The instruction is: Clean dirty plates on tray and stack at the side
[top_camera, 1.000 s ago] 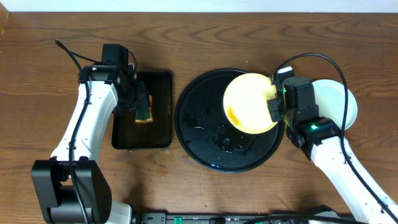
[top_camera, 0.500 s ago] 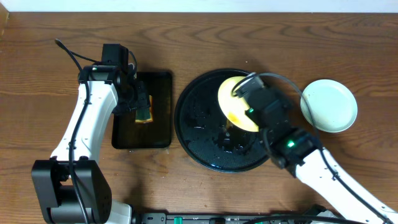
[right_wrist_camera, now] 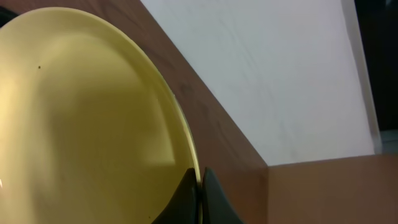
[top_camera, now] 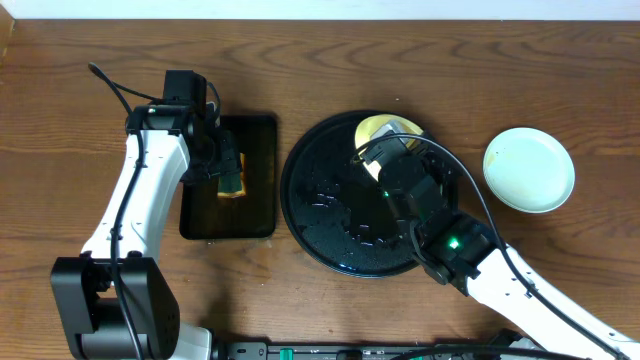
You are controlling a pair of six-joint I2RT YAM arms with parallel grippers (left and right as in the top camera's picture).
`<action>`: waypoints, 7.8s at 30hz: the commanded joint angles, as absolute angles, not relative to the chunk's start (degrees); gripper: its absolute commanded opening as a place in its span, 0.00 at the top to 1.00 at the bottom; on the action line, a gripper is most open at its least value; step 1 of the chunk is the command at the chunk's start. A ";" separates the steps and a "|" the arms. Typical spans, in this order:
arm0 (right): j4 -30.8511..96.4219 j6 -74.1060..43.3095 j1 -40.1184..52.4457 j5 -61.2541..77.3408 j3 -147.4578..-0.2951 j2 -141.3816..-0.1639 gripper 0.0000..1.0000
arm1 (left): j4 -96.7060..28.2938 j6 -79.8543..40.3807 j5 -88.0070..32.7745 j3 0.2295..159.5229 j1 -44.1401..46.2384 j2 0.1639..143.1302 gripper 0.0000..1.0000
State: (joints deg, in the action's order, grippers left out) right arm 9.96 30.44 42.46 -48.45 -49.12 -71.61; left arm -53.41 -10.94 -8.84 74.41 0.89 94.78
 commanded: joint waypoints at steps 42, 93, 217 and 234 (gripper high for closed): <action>15.09 -17.74 -17.89 -16.21 -50.37 -86.35 0.72 | -53.47 -11.66 -9.04 74.30 1.10 94.78 0.44; 41.67 -2.92 0.78 7.53 -43.16 -38.98 0.01 | -46.39 -4.97 -9.21 46.17 5.06 37.15 0.18; 4.05 2.42 3.84 3.25 -0.32 -0.49 0.01 | -1.15 4.05 -9.23 0.23 -1.69 0.05 0.17; 4.08 2.42 3.84 3.25 -0.32 -0.49 0.01 | -3.18 4.03 -9.43 0.23 -1.69 0.23 0.17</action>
